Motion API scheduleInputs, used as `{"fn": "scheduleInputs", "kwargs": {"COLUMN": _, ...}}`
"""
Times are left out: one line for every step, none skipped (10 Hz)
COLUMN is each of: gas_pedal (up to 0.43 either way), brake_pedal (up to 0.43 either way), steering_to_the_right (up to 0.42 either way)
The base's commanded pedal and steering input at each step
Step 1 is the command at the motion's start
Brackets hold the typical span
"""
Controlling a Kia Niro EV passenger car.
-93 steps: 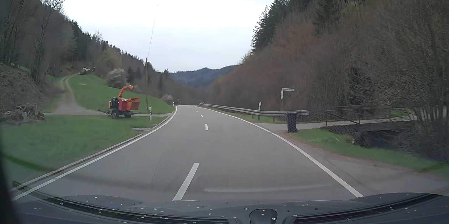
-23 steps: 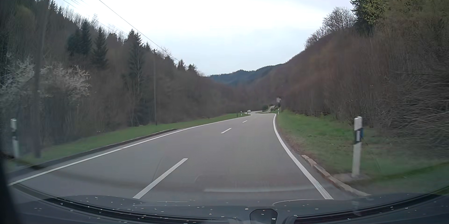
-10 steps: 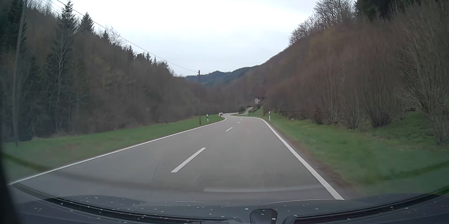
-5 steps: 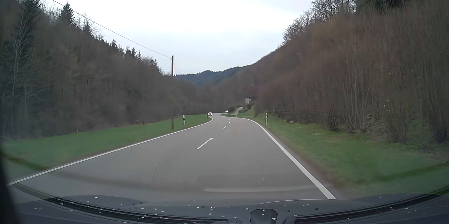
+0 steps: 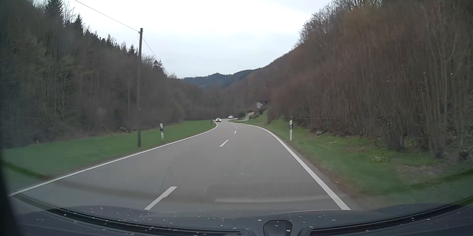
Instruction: Follow the waypoints while adhering to traffic rules and regulations
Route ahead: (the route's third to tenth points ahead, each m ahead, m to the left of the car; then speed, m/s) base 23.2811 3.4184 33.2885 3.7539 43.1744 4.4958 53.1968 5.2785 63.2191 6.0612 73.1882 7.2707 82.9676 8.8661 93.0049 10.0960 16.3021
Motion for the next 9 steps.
{"fn": "scheduleInputs", "kwargs": {"gas_pedal": 0.000, "brake_pedal": 0.000, "steering_to_the_right": -0.004}}
{"fn": "scheduleInputs", "kwargs": {"gas_pedal": 0.000, "brake_pedal": 0.000, "steering_to_the_right": -0.004}}
{"fn": "scheduleInputs", "kwargs": {"gas_pedal": 0.000, "brake_pedal": 0.000, "steering_to_the_right": -0.005}}
{"fn": "scheduleInputs", "kwargs": {"gas_pedal": 0.000, "brake_pedal": 0.000, "steering_to_the_right": -0.005}}
{"fn": "scheduleInputs", "kwargs": {"gas_pedal": 0.000, "brake_pedal": 0.000, "steering_to_the_right": -0.006}}
{"fn": "scheduleInputs", "kwargs": {"gas_pedal": 0.000, "brake_pedal": 0.000, "steering_to_the_right": -0.007}}
{"fn": "scheduleInputs", "kwargs": {"gas_pedal": 0.000, "brake_pedal": 0.000, "steering_to_the_right": -0.007}}
{"fn": "scheduleInputs", "kwargs": {"gas_pedal": 0.000, "brake_pedal": 0.000, "steering_to_the_right": -0.007}}
{"fn": "scheduleInputs", "kwargs": {"gas_pedal": 0.000, "brake_pedal": 0.000, "steering_to_the_right": -0.008}}
